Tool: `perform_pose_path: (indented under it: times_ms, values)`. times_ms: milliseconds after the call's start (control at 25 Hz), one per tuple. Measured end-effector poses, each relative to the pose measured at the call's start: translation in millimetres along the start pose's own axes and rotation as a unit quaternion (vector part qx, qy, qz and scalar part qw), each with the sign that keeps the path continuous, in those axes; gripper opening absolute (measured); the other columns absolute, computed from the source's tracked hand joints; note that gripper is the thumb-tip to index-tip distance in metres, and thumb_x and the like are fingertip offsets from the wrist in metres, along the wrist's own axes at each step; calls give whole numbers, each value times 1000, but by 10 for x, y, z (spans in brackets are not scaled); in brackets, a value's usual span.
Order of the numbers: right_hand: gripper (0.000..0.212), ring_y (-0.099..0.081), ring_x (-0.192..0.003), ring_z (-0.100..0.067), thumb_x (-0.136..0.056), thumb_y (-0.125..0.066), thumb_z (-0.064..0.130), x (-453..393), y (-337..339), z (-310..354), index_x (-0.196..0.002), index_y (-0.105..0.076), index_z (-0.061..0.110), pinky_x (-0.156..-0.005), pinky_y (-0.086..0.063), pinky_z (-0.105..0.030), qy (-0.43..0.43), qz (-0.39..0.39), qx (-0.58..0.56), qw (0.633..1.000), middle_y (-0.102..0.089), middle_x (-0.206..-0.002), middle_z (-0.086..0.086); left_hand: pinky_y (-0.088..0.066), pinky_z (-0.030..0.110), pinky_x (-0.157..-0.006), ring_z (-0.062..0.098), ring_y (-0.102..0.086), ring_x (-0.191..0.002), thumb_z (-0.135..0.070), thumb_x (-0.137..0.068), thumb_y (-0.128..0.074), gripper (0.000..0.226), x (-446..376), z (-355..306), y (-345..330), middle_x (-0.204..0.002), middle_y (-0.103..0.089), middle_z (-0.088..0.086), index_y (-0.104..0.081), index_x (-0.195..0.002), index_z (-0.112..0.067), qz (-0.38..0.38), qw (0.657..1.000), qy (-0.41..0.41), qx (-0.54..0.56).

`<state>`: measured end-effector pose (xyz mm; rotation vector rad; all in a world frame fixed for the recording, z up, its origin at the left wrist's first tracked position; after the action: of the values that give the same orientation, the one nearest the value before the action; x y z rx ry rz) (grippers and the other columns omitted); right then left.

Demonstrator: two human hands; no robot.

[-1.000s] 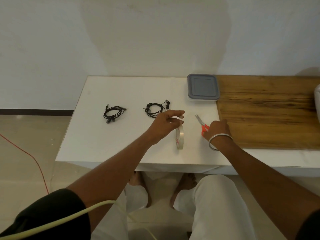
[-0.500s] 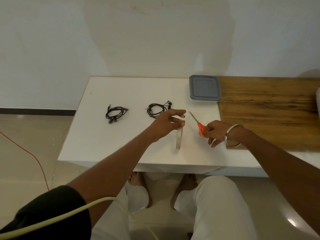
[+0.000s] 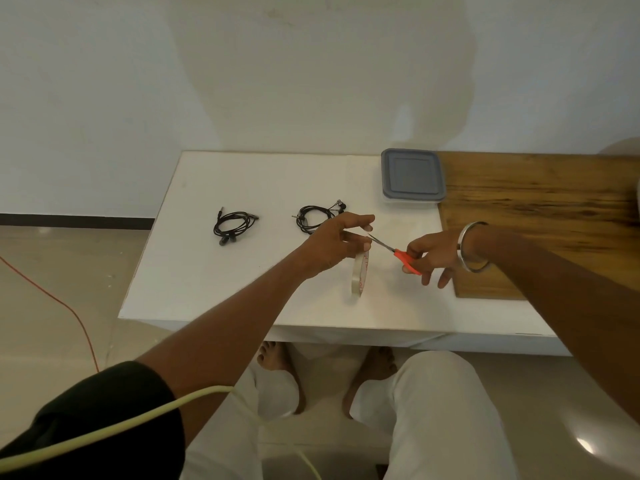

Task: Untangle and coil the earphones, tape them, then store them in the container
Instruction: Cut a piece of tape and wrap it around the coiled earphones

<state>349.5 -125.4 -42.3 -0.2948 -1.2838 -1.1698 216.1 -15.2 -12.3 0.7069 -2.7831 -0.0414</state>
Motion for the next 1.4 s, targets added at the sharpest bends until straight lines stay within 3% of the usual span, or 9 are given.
perform_pose_path:
  times_ms: [240,480,720,880,1240,1400]
  values:
    - [40,-66,-83,-18,-82,-66,43,37,75,117,-107,-62,12,-67,-58,-33,-10,17,44,999,-64,-96,-5,-53,13,-68,10,-63,-94,4,-86,-65,53,-24,-5,-39,-123,-55,7,-52,-136,-12,17,1000,-4,-19]
    - [27,-63,-84,-19,-86,-63,42,80,127,160,-92,-60,16,-66,-56,-31,2,17,82,997,-62,-89,-4,-54,14,-69,10,-63,-93,0,-85,-68,54,-49,10,-14,-126,-56,6,-53,-135,-16,19,999,-11,-37]
    - [33,-60,-80,-18,-87,-61,42,142,211,242,-105,-60,14,-66,-56,-26,20,-9,144,989,-63,-89,-6,-51,10,-67,6,-64,-90,1,-85,-67,54,-61,10,-17,-121,-56,1,-53,-135,-16,15,998,-24,-55]
    - [31,-60,-81,-19,-89,-58,40,157,245,300,-106,-59,14,-67,-55,-25,35,-26,184,982,-63,-91,-7,-50,8,-66,-5,-65,-84,2,-85,-67,54,-59,12,-26,-117,-57,-4,-54,-134,-17,13,998,-26,-52]
    - [25,-57,-65,-12,-93,-53,38,180,273,368,-99,-59,16,-61,-51,-19,63,-43,228,971,-62,-76,-1,-56,18,-79,14,-61,-98,-2,-86,-68,52,-40,-9,-22,-121,-57,1,-54,-134,-16,1,998,-33,-55]
    - [21,-59,-65,-15,-92,-54,39,160,296,363,-90,-59,19,-64,-51,-22,79,-52,248,964,-63,-71,1,-56,18,-79,10,-64,-86,0,-89,-64,52,-22,-15,-36,-126,-56,2,-53,-137,-16,-3,999,-20,-36]
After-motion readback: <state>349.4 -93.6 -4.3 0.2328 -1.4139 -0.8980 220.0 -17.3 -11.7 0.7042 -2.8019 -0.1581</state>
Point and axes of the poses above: each hand's wrist, its own x-axis away from the middle knuckle, its own y-axis out of the back of the hand, z = x × y, the point moved 9 cm from there along -x, towards the middle knuckle
